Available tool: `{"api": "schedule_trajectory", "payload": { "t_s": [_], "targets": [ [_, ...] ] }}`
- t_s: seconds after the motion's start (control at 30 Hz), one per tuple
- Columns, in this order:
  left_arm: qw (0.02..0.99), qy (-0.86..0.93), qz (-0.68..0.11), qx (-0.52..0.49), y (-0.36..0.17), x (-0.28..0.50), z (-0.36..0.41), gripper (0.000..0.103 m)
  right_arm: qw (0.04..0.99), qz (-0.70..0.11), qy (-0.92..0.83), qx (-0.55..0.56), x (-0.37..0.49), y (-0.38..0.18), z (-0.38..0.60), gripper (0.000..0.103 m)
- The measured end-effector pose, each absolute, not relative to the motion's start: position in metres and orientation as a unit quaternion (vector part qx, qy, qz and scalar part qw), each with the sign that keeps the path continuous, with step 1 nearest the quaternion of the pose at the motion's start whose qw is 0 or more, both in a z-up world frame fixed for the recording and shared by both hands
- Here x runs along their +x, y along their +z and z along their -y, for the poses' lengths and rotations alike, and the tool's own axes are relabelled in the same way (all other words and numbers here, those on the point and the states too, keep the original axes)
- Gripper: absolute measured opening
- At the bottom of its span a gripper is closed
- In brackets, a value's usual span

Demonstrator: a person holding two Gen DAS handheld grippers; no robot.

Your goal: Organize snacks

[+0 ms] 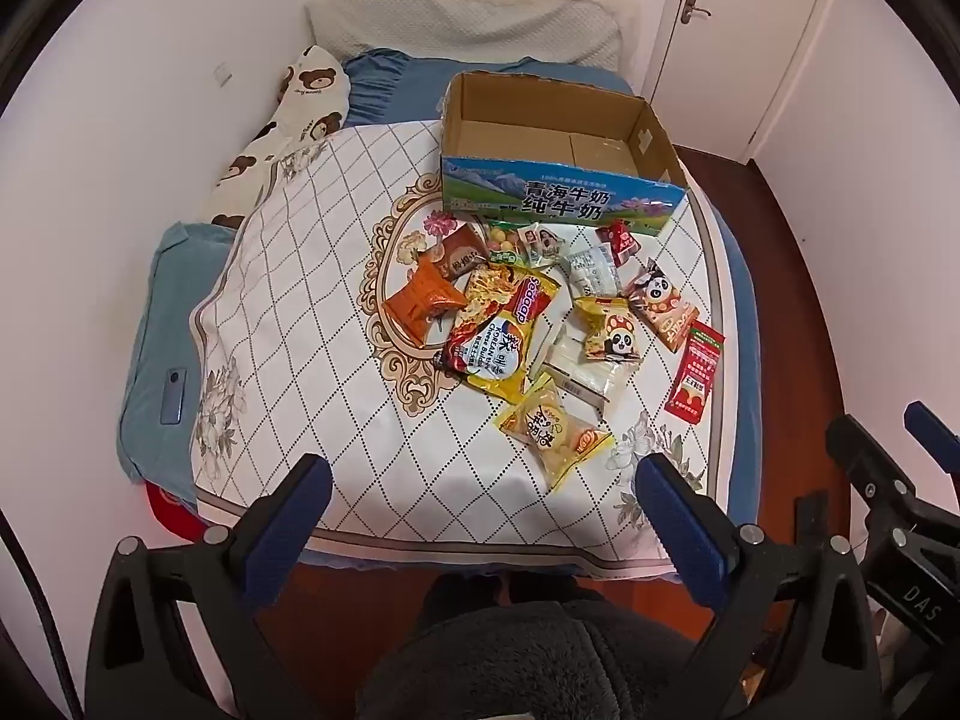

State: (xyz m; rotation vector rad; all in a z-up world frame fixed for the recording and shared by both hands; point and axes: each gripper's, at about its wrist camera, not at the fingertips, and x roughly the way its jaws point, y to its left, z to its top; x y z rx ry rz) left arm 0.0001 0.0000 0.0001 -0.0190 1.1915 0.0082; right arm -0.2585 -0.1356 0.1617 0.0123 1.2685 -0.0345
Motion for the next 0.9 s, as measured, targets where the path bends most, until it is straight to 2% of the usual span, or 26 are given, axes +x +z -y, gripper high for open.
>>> {"api": "schedule_trajectory", "payload": {
  "t_s": [0.9],
  "targets": [
    [0.832,-0.004,-0.554,-0.003,0.005,0.0016,0.0021,0.103,0.803,-0.595,-0.024,0.015,-0.26,0.1606,0.1345,0.103]
  ]
}}
